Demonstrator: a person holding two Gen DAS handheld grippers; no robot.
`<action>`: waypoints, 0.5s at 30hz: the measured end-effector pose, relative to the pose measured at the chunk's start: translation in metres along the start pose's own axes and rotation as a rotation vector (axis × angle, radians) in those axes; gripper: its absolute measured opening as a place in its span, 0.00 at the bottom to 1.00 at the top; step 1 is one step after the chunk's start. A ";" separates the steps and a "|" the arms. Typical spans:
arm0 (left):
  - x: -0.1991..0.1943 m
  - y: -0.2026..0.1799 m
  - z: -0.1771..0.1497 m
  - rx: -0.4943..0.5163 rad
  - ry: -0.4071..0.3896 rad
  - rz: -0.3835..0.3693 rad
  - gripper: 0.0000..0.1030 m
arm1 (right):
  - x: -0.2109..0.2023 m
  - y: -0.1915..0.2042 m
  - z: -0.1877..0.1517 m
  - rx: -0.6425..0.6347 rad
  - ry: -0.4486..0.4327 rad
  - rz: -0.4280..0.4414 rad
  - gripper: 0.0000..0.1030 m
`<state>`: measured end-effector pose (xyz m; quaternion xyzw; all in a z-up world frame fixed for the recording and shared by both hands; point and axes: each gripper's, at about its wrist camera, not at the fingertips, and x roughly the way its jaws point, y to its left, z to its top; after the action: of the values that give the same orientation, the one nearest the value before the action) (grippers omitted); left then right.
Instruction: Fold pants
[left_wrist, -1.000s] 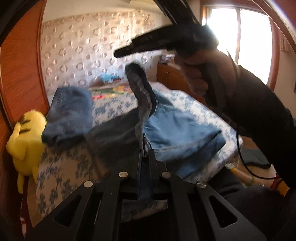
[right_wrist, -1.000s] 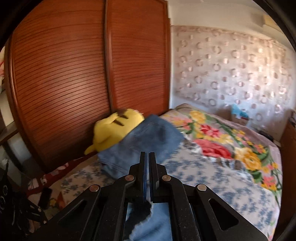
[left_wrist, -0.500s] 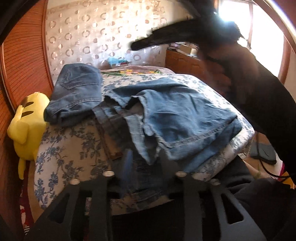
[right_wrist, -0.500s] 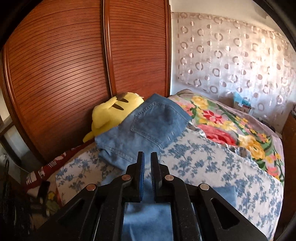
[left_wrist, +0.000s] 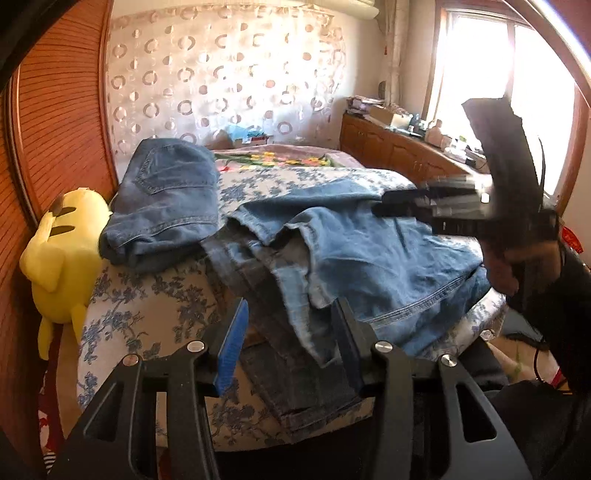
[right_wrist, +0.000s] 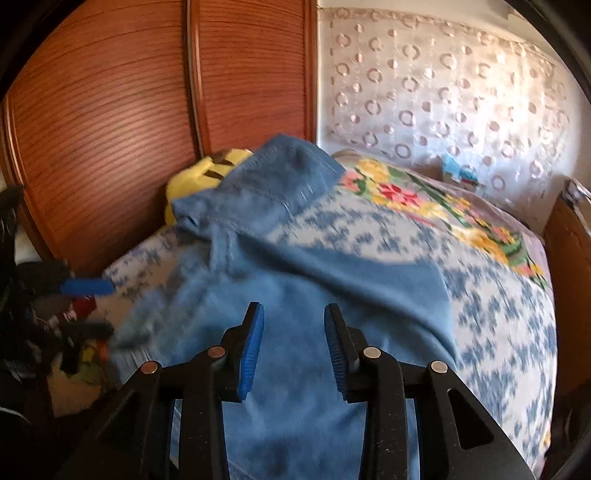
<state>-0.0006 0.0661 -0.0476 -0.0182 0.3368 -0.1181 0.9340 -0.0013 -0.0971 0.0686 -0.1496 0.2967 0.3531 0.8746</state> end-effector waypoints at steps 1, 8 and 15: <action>0.000 -0.004 0.000 0.008 -0.008 -0.013 0.47 | -0.003 -0.004 -0.006 0.010 0.006 -0.016 0.34; 0.014 -0.026 -0.002 0.066 0.017 -0.055 0.38 | -0.028 -0.027 -0.049 0.103 0.021 -0.101 0.45; 0.040 -0.019 -0.011 0.033 0.084 -0.045 0.22 | -0.044 -0.031 -0.081 0.133 0.032 -0.159 0.49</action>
<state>0.0181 0.0391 -0.0789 -0.0056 0.3730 -0.1454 0.9164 -0.0381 -0.1799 0.0346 -0.1200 0.3204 0.2599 0.9030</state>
